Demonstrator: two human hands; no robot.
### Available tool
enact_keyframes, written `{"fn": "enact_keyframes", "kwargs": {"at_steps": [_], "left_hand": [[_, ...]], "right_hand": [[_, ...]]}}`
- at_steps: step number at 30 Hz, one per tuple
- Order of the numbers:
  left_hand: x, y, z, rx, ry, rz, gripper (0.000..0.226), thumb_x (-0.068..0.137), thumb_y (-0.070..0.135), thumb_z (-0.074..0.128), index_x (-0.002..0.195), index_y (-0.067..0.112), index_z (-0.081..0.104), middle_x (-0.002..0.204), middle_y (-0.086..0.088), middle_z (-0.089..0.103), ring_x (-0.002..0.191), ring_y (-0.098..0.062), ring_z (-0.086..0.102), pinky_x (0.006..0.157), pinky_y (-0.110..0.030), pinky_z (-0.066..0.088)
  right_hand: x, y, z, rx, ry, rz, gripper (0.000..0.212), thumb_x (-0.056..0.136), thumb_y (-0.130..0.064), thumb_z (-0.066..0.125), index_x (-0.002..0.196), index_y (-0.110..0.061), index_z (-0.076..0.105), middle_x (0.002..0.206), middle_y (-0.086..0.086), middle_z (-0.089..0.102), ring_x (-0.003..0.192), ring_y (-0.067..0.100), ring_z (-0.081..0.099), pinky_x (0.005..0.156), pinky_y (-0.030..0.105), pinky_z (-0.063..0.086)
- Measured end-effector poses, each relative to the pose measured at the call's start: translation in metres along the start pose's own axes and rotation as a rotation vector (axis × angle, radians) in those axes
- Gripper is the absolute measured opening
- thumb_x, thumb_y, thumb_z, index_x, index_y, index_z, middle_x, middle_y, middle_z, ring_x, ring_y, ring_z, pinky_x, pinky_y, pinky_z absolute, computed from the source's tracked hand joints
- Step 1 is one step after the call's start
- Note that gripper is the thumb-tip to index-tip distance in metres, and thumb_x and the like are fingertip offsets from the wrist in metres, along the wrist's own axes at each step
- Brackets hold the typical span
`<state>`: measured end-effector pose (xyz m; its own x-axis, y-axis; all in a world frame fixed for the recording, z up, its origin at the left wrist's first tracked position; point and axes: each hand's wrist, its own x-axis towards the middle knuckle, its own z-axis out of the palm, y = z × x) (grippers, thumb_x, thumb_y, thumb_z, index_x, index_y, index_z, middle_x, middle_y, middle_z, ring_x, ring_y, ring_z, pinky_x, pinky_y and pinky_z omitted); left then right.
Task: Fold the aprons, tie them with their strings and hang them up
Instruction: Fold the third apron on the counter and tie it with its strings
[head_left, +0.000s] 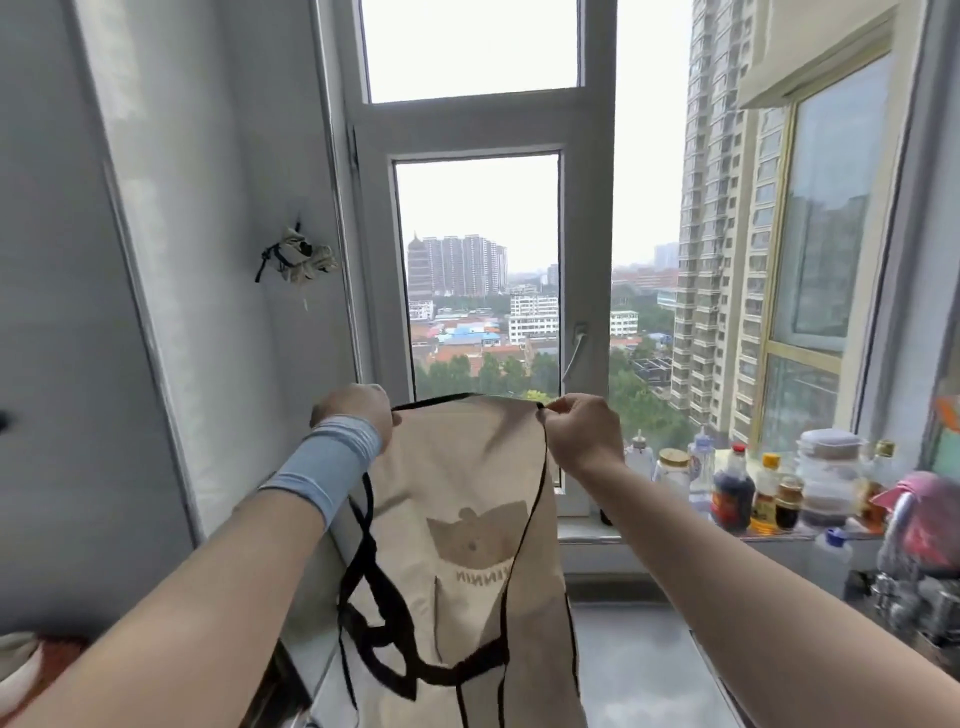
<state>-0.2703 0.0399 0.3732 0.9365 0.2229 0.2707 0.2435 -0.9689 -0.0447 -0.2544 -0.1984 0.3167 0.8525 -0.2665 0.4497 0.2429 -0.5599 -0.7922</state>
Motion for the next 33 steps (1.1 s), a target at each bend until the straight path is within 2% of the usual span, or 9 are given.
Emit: {"fn": "enact_keyframes", "kwargs": {"at_steps": [3, 7, 14, 17, 20, 23, 25, 28, 33], "left_hand": [[-0.021, 0.019, -0.008, -0.07, 0.102, -0.111, 0.026, 0.097, 0.025, 0.047, 0.112, 0.011, 0.062, 0.113, -0.011, 0.065, 0.102, -0.031, 0.063, 0.075, -0.036, 0.05], [-0.038, 0.029, -0.016, -0.429, 0.239, -0.204, 0.032, 0.095, 0.03, 0.043, 0.096, 0.011, 0.068, 0.087, -0.01, 0.071, 0.077, -0.031, 0.069, 0.073, -0.032, 0.055], [-0.086, 0.046, -0.028, -0.897, 0.862, -0.113, 0.023, 0.093, 0.004, 0.042, 0.096, 0.013, 0.063, 0.094, -0.009, 0.066, 0.086, -0.032, 0.06, 0.065, -0.026, 0.035], [-0.099, 0.048, -0.019, -0.94, 1.019, 0.035, 0.021, 0.087, -0.001, 0.044, 0.091, 0.01, 0.061, 0.092, -0.006, 0.063, 0.089, -0.028, 0.057, 0.075, -0.027, 0.041], [-0.111, 0.051, -0.014, -0.977, 1.153, 0.142, 0.026, 0.086, 0.001, 0.038, 0.092, 0.008, 0.062, 0.096, -0.008, 0.061, 0.096, -0.029, 0.055, 0.09, -0.022, 0.037], [-0.117, 0.056, -0.018, -1.017, 1.287, 0.246, 0.029, 0.084, -0.004, 0.036, 0.093, 0.011, 0.06, 0.108, 0.003, 0.057, 0.115, -0.019, 0.051, 0.118, -0.045, 0.018], [-0.117, 0.057, -0.023, -0.992, 1.329, 0.274, 0.035, 0.085, -0.005, 0.037, 0.099, 0.016, 0.062, 0.118, 0.008, 0.058, 0.124, -0.015, 0.048, 0.119, -0.051, 0.006], [-0.105, 0.058, -0.027, -0.749, 1.313, 0.137, 0.042, 0.087, 0.005, 0.042, 0.12, 0.018, 0.065, 0.13, -0.001, 0.061, 0.12, -0.019, 0.052, 0.101, -0.047, 0.034], [-0.073, 0.084, 0.002, -0.811, 0.871, 0.101, 0.057, 0.086, 0.004, 0.045, 0.142, 0.006, 0.045, 0.149, -0.009, 0.043, 0.127, -0.026, 0.049, 0.098, -0.02, 0.034]], "right_hand": [[-0.014, -0.016, -0.003, 0.218, -0.046, 0.083, 0.018, 0.098, -0.014, 0.047, 0.087, -0.008, 0.06, 0.065, 0.012, 0.071, 0.049, 0.026, 0.069, 0.042, 0.033, 0.052], [-0.024, -0.02, -0.008, 0.377, 0.102, 0.073, 0.013, 0.101, -0.017, 0.046, 0.088, -0.019, 0.05, 0.077, 0.005, 0.073, 0.067, 0.024, 0.072, 0.065, 0.039, 0.058], [-0.059, -0.022, -0.036, 0.26, 0.3, -0.266, 0.008, 0.1, -0.019, 0.052, 0.093, -0.014, 0.052, 0.074, -0.006, 0.063, 0.059, 0.008, 0.058, 0.054, 0.009, 0.042], [-0.061, -0.023, -0.048, 0.227, 0.343, -0.167, 0.011, 0.1, -0.03, 0.049, 0.098, -0.022, 0.055, 0.073, -0.003, 0.072, 0.065, 0.023, 0.068, 0.063, 0.032, 0.052], [-0.07, -0.036, -0.066, 0.473, 0.299, -0.132, 0.015, 0.102, -0.025, 0.046, 0.104, -0.013, 0.055, 0.059, 0.004, 0.069, 0.047, 0.029, 0.064, 0.049, 0.035, 0.052], [-0.084, -0.052, -0.071, 0.835, 0.391, -0.234, 0.012, 0.106, -0.015, 0.036, 0.102, -0.006, 0.044, 0.067, 0.014, 0.068, 0.053, 0.027, 0.066, 0.047, 0.029, 0.051], [-0.084, -0.048, -0.063, 0.76, 0.554, -0.39, 0.009, 0.105, -0.015, 0.033, 0.101, -0.01, 0.04, 0.071, 0.008, 0.064, 0.06, 0.015, 0.063, 0.057, 0.026, 0.05], [-0.069, -0.028, -0.049, 0.476, 0.6, -0.502, 0.013, 0.102, -0.027, 0.034, 0.101, -0.017, 0.042, 0.078, -0.004, 0.053, 0.067, 0.017, 0.053, 0.062, 0.029, 0.04], [-0.038, 0.006, -0.022, 0.241, 0.477, -0.459, 0.013, 0.101, -0.02, 0.047, 0.098, -0.007, 0.046, 0.076, 0.002, 0.06, 0.062, 0.024, 0.057, 0.056, 0.025, 0.034]]}}
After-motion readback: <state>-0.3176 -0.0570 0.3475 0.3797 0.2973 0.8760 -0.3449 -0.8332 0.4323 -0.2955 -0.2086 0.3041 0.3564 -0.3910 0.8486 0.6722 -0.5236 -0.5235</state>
